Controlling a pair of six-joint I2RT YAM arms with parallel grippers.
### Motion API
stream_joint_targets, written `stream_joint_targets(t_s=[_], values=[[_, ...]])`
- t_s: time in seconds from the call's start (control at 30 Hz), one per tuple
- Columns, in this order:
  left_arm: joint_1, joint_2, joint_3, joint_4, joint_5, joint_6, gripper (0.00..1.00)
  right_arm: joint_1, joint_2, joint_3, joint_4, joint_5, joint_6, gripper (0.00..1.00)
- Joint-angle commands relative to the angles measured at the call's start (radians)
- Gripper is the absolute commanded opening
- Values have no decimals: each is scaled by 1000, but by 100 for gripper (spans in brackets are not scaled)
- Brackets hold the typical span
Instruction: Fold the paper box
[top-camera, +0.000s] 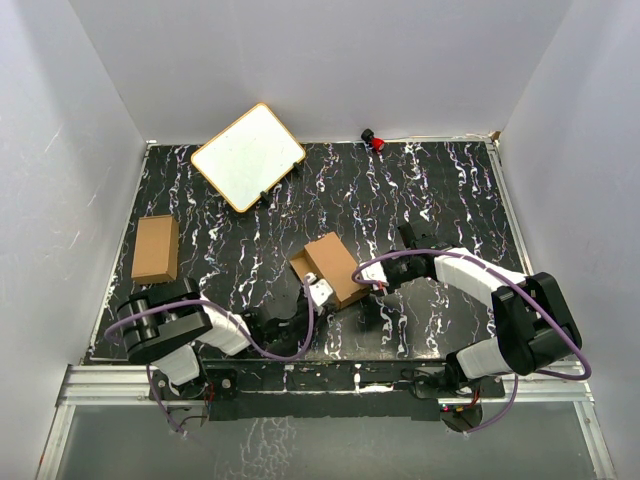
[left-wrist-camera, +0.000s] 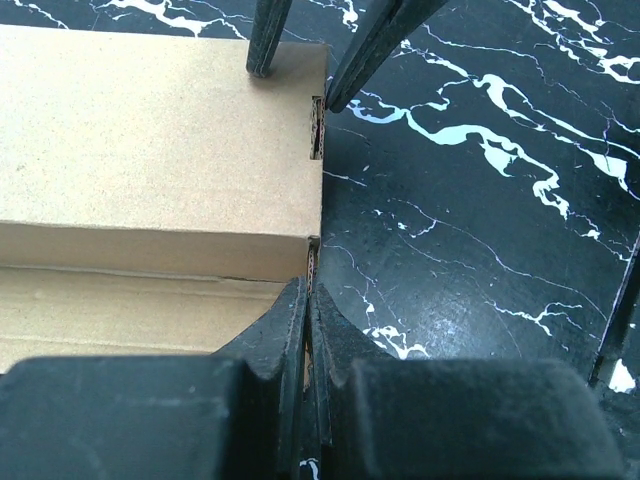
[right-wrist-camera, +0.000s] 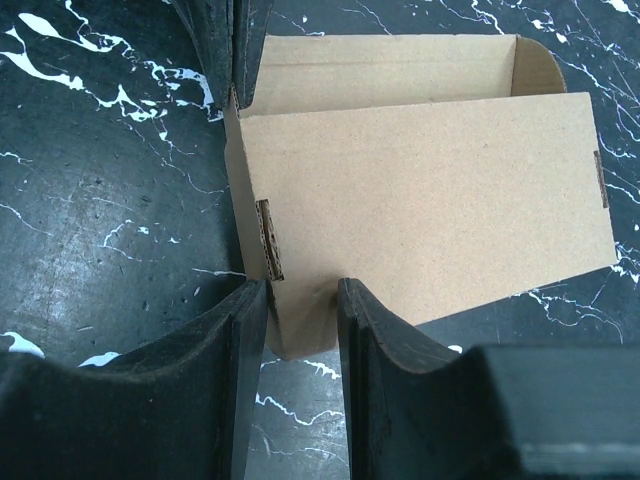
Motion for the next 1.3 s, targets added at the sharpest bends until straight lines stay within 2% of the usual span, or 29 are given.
stream_joint_targets(t_s=[0.0, 0.57, 0.77, 1.0, 1.17, 1.27], values=[[3, -61, 67, -127, -10, -28, 0, 8, 27, 4, -7, 20, -14, 38], [2, -147, 222, -425, -69, -85, 2, 14, 34, 5, -10, 22, -14, 38], [3, -184, 250, -510, -62, -93, 15, 14, 36, 7, -12, 23, -14, 38], [3, -278, 251, -644, -62, -132, 39, 14, 39, 8, -14, 25, -14, 37], [10, -394, 292, -824, -69, -237, 72, 13, 42, 10, -16, 25, -14, 38], [68, -461, 305, -873, -1, -355, 79, 14, 44, 10, -15, 25, -14, 38]])
